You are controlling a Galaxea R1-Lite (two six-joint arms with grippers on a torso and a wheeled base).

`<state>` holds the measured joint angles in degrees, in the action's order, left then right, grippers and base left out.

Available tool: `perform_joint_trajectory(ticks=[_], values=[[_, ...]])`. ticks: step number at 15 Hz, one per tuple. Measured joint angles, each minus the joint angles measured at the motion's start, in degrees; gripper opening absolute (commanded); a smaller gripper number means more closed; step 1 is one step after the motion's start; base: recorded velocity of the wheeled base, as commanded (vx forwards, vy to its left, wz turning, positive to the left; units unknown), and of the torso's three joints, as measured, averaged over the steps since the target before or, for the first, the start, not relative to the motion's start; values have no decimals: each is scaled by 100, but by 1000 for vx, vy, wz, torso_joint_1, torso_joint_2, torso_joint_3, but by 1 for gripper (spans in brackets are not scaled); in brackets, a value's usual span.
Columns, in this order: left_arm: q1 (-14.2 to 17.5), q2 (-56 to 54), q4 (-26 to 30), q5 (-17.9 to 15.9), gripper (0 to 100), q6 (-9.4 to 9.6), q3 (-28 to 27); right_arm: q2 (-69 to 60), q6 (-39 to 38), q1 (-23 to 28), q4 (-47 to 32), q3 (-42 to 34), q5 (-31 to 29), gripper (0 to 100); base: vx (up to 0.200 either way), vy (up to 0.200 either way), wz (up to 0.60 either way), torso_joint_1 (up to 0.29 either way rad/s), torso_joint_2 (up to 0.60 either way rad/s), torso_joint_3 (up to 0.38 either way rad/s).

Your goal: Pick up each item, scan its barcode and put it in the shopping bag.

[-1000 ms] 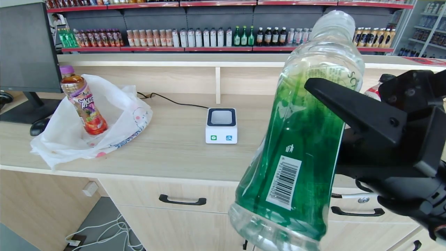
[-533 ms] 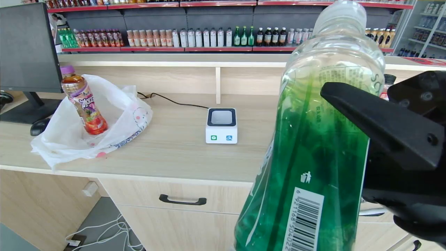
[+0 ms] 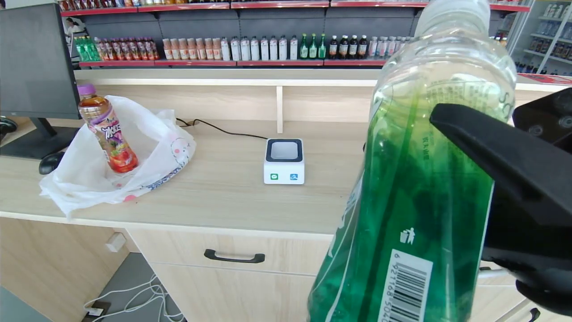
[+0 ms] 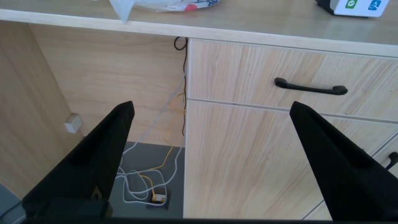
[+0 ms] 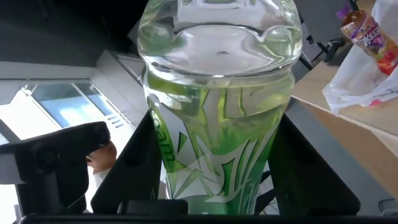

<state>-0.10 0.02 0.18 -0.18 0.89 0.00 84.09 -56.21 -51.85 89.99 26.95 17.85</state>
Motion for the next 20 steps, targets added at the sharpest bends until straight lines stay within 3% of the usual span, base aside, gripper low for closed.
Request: perform_joint_trajectory(ticks=[9, 15, 20], values=[[0, -2, 0, 0, 100, 0, 0, -35, 3166, 310, -9, -1141, -4, 0, 0, 0, 0, 0, 0, 0], [0, 0, 0, 0, 100, 0, 0, 78, 4420, 907, -9, -1576, -127, 0, 0, 0, 0, 0, 0, 0], [0, 0, 0, 0, 100, 11, 0, 395, 5520, 1805, -9, -1315, -1339, 0, 0, 0, 0, 0, 0, 0]])
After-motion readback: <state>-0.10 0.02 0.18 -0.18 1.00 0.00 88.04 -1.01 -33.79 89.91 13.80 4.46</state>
